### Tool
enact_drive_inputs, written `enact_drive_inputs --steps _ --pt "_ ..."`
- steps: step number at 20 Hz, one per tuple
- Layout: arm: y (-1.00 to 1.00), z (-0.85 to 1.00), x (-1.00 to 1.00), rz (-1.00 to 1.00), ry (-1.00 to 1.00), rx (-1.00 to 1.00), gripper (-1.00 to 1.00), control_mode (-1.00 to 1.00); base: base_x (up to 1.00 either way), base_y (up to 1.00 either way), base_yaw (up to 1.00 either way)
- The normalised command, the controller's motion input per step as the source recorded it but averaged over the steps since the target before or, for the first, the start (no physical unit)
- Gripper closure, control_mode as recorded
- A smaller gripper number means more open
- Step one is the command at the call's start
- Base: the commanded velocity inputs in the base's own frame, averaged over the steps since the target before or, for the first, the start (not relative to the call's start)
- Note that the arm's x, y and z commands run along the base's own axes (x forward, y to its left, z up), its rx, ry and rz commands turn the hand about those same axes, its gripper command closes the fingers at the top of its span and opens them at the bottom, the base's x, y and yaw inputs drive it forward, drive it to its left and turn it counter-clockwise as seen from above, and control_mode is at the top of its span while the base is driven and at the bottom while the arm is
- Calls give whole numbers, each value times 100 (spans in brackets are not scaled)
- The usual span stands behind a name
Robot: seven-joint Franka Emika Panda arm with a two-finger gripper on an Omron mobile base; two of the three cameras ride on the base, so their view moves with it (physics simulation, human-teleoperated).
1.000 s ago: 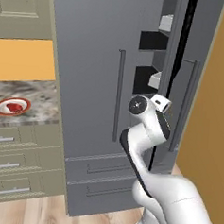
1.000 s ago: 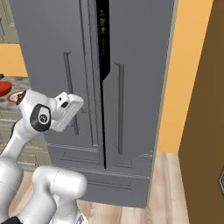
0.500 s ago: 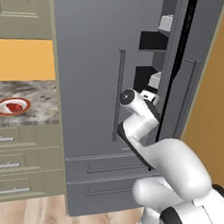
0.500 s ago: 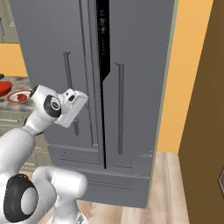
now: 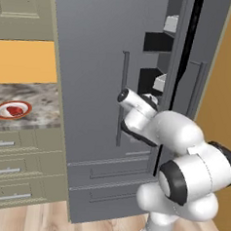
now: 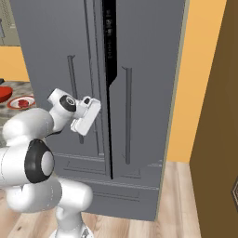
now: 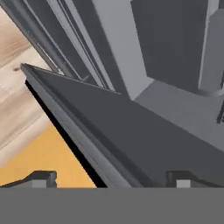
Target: Place one of the steaks on the plate and the other in the bowl. Then place the bowl in the fridge.
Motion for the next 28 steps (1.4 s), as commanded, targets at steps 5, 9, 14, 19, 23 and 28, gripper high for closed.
enact_drive_inputs --steps 5,9,14,19,23,28 --pt "-65 -6 -29 1 26 -23 -100 -100 0 0 0" --pt "-93 0 -100 0 15 -14 -100 -100 0 0 0" --pt "-100 0 -100 0 14 -4 -100 -100 0 0 0" --pt "-100 1 -93 0 19 -9 -100 -100 0 0 0" --pt "-100 3 -44 1 23 -9 -100 -100 0 0 0" --pt "-100 0 -14 6 20 -12 -100 -100 0 0 0"
